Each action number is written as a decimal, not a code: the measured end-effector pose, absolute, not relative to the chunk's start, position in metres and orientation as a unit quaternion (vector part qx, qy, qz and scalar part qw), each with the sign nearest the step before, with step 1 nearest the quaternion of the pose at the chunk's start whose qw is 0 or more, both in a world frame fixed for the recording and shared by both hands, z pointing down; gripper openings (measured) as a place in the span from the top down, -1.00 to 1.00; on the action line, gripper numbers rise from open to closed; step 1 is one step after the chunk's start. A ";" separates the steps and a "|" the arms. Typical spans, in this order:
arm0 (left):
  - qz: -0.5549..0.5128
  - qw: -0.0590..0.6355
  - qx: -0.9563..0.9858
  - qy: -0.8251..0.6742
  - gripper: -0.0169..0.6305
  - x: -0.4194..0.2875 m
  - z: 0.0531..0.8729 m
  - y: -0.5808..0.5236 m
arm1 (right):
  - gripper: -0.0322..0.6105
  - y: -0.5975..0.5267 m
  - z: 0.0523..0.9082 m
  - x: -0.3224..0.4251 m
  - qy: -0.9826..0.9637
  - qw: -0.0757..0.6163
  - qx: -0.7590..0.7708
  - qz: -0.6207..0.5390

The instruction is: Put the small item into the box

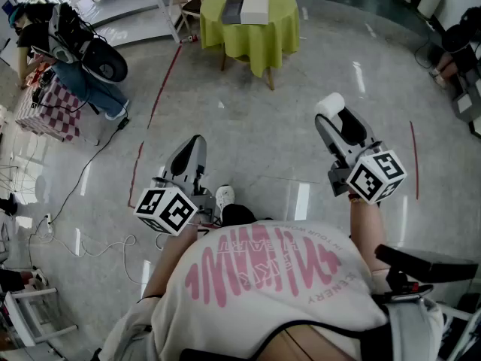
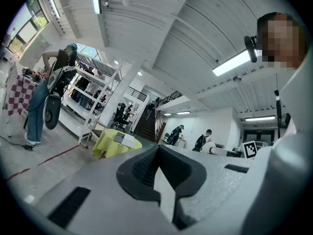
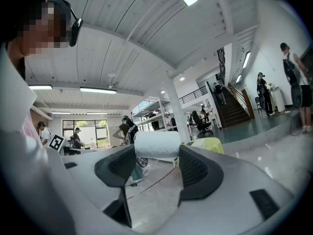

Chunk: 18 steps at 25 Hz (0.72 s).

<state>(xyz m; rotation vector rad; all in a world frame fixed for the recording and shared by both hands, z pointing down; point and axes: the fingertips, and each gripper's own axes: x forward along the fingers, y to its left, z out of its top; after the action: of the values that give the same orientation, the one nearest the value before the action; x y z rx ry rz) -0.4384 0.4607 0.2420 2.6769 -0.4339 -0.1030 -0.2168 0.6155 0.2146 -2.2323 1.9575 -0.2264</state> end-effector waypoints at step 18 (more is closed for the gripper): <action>-0.027 0.215 0.962 -0.164 0.92 -0.430 0.253 0.448 | 0.04 0.611 0.225 -0.197 0.654 0.139 -0.737 -0.099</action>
<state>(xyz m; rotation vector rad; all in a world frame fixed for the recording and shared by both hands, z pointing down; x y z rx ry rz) -0.4297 0.4479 0.2530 2.6686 -0.4534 -0.0756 -0.1973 0.6108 0.2248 -2.1324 1.8897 -0.2870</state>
